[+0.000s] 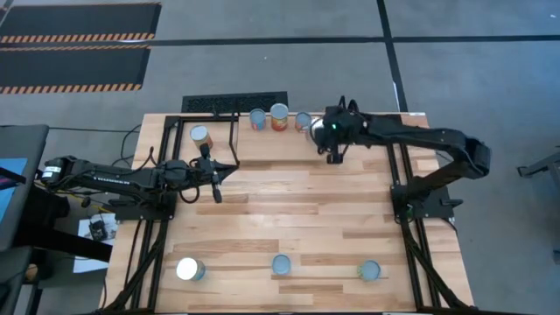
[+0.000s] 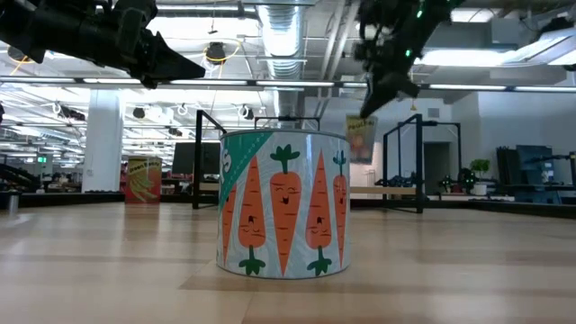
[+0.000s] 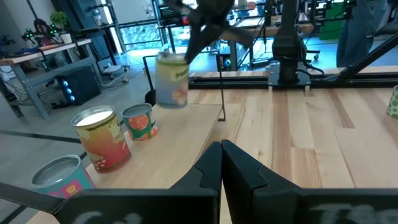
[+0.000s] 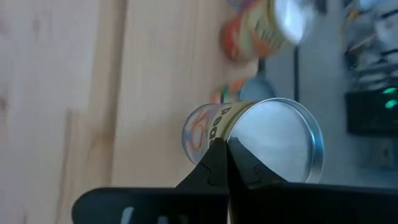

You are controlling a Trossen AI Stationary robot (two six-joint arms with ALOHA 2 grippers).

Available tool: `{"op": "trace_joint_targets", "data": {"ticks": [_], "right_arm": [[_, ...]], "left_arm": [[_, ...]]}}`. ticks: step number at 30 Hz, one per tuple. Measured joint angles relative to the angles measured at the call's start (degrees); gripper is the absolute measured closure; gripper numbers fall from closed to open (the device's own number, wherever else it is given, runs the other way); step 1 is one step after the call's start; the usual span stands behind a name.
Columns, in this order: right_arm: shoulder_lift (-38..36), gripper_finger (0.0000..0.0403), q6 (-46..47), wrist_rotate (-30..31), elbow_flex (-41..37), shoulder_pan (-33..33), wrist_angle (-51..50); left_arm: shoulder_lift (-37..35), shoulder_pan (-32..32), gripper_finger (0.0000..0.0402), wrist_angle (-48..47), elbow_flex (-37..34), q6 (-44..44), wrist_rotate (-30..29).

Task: Pick and place cans onto a shelf
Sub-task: Put the right light blue can on the shelf

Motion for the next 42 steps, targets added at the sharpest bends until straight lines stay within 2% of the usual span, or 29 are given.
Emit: {"op": "trace_joint_targets", "data": {"ticks": [12,18,30,42], "right_arm": [[9.65,0.0399,-3.56,-1.37,7.16,-6.74,-5.37],[12.72,0.0399,-1.68,-1.26,8.59,-8.79,-7.17],[13.15,0.0395,3.34,-0.70,9.08,-10.99,-6.44],[13.15,0.0346,5.34,-0.54,9.08,-12.08,-5.63]], "left_arm": [[0.00,-0.01,0.0402,-0.01,0.00,-0.04,0.01],[0.00,0.01,0.0401,-0.06,0.00,-0.04,0.28],[0.00,0.00,0.0401,-0.10,0.00,-0.07,0.28],[0.00,0.00,0.0401,-0.08,0.00,-0.09,0.28]]}}
